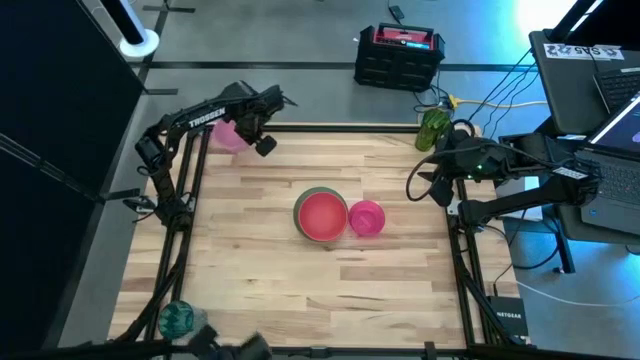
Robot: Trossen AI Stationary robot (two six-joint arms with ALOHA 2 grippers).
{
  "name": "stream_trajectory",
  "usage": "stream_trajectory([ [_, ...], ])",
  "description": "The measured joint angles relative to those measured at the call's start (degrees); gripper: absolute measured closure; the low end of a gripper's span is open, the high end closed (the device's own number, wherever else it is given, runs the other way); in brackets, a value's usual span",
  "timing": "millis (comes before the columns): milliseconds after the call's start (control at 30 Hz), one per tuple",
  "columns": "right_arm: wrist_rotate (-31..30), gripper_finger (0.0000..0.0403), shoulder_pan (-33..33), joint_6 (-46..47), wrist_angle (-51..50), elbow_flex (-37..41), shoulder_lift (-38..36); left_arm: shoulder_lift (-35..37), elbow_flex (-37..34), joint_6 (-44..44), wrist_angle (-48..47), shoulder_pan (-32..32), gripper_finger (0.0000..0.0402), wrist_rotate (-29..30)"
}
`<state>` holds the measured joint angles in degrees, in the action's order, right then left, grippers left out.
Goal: Nest bowls inside each other
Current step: Stack the pink bowl on top of the orange bowl
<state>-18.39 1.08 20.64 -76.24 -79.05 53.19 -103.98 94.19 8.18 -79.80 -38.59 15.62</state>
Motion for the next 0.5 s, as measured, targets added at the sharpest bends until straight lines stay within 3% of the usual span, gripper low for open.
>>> stream_trajectory([
  [500,1.0,0.0217,0.0,13.9,2.5,10.0,3.7,-0.1,15.4,-13.7,-1.4,34.8,0.0401,-4.6],
])
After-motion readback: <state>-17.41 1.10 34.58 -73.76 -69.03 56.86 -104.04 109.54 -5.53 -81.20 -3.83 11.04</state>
